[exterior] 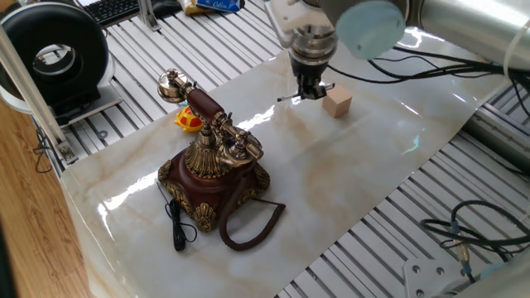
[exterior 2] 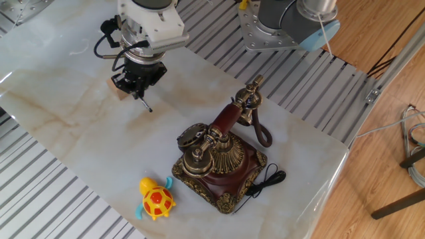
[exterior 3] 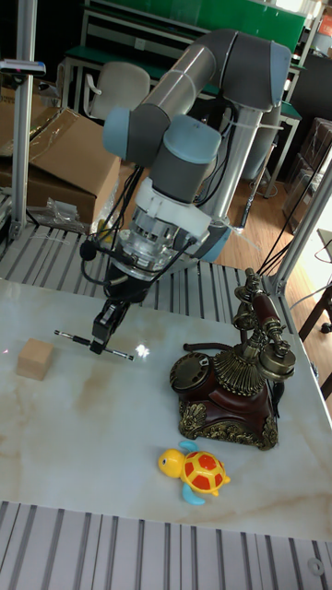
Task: Dial a number on an old rotary phone
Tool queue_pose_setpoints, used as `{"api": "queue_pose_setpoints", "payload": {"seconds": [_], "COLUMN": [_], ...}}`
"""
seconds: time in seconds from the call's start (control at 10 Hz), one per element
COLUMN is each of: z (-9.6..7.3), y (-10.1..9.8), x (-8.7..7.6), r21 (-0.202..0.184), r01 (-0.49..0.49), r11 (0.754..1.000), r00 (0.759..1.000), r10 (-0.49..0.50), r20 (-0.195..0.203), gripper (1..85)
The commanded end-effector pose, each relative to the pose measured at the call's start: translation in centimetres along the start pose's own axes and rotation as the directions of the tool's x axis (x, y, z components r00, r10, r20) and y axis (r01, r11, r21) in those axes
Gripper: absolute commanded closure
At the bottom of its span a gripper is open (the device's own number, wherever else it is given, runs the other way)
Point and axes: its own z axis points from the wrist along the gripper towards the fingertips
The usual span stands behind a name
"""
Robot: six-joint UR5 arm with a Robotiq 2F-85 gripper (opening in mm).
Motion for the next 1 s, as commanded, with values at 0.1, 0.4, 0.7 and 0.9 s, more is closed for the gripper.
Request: {"api": "queue_pose_setpoints", "payload": {"seconds": [0.1, 0.4, 0.7, 0.9], "z": [0.6, 4.0, 4.1, 4.1], "y": [0.1, 1.4, 1.5, 0.1], "x": [1.1, 3.1, 5.1, 6.1], "r21": [0.007, -0.023, -0.02, 0.033], "r01": [-0.101, -0.066, -0.051, -0.007], "r11": [0.995, 0.998, 0.999, 0.999], "r00": [0.995, 0.998, 0.998, 0.996], "r10": [0.101, 0.066, 0.05, 0.01], "r20": [-0.009, -0.014, -0.043, -0.087], "gripper": [84.3, 84.3, 84.3, 84.3]}}
